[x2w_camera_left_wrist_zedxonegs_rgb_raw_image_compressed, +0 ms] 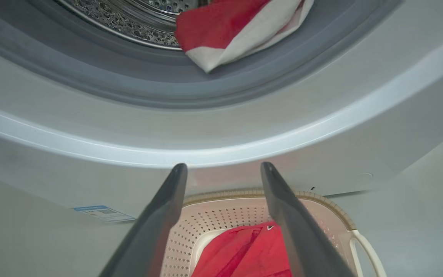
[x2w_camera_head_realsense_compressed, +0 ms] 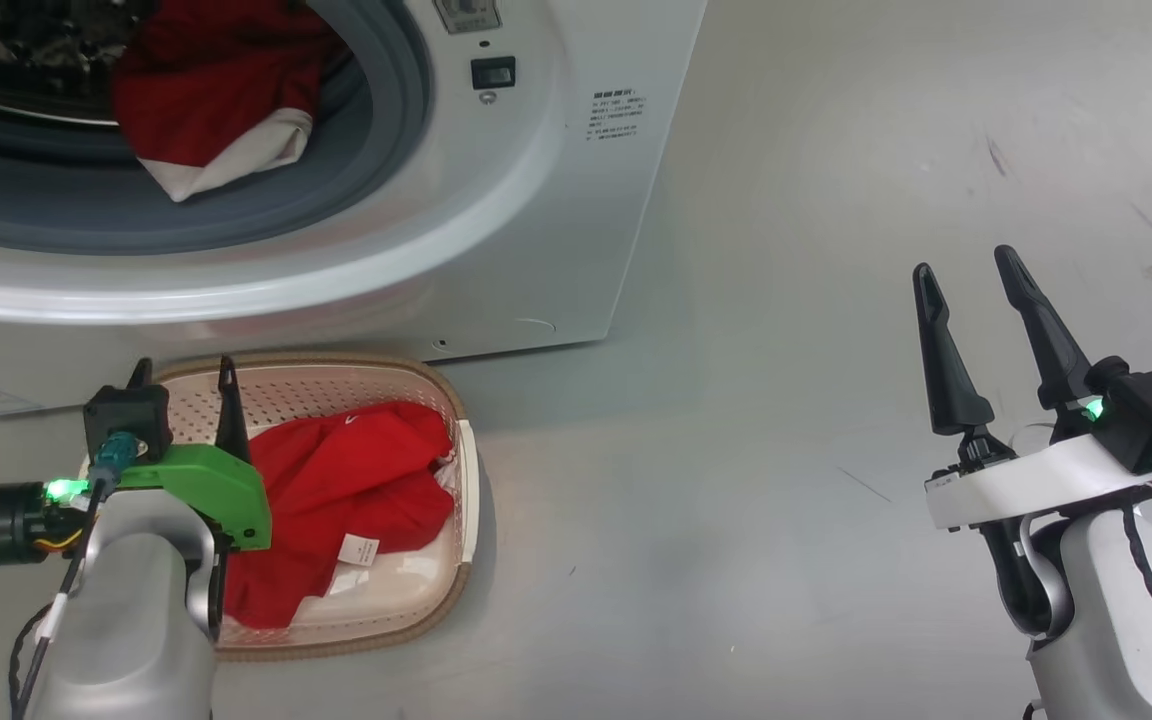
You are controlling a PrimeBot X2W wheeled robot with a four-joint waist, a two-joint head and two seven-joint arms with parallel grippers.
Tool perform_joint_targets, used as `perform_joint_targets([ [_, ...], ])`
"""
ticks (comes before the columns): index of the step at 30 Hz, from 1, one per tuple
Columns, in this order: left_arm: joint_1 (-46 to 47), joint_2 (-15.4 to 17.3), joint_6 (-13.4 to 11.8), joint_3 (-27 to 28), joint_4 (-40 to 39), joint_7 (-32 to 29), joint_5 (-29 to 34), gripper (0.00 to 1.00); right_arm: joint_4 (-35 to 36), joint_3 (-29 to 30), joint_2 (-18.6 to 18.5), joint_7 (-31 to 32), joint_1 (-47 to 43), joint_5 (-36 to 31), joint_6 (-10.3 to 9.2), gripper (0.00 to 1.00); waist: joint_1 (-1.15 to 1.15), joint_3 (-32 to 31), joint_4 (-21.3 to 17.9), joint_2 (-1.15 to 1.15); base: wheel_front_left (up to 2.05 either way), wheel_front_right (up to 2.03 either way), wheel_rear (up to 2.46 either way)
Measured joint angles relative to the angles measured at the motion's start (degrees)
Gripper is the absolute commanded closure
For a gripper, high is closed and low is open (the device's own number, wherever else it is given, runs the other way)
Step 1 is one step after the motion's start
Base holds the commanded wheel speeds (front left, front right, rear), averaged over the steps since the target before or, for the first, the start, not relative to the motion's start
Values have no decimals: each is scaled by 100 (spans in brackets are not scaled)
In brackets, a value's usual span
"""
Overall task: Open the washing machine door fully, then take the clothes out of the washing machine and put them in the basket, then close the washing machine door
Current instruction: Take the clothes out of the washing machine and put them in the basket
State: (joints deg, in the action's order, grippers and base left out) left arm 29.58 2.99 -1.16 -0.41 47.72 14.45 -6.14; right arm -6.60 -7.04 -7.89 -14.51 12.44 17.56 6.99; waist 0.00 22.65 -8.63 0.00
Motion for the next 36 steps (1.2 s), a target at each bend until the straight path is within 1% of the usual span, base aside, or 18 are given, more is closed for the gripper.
perform_joint_targets([
  [2, -4, -10, 49, -19, -125, 0, 0, 0, -35, 29, 14, 0, -36, 0, 0, 0, 0, -130, 39, 0, 0, 0, 0],
  [9, -92, -29, 174, -40, -1076, -1, -1, 0, -107, 86, 35, 0, -283, -8, 0, 0, 0, -596, 184, 0, 0, 0, 0],
  [14, -406, -48, 353, -112, -1617, 0, -15, 0, -114, 147, 46, 0, -446, -18, 0, 0, 0, -904, 284, 0, 0, 0, 0],
  [17, -637, -66, 352, -37, -1826, -1, -145, 0, -116, 113, 48, 0, -526, -45, 0, 0, 0, -1065, 338, 0, 0, 0, 0],
  [23, -1126, -71, 353, 19, -2257, -1, -215, 0, -103, 133, 69, 0, -643, -58, 0, 0, 0, -1326, 404, 0, 0, 0, 0],
  [28, -1471, -82, 455, 14, -2606, 0, -358, 0, -98, 137, 74, 0, -822, -58, 0, 0, 0, -1502, 421, 0, 0, 0, 0],
  [36, -1934, -84, 499, -42, -2874, 0, -422, 0, -74, 97, 116, 0, -983, -58, 0, 0, 0, -1692, 385, 0, 0, 0, 0],
])
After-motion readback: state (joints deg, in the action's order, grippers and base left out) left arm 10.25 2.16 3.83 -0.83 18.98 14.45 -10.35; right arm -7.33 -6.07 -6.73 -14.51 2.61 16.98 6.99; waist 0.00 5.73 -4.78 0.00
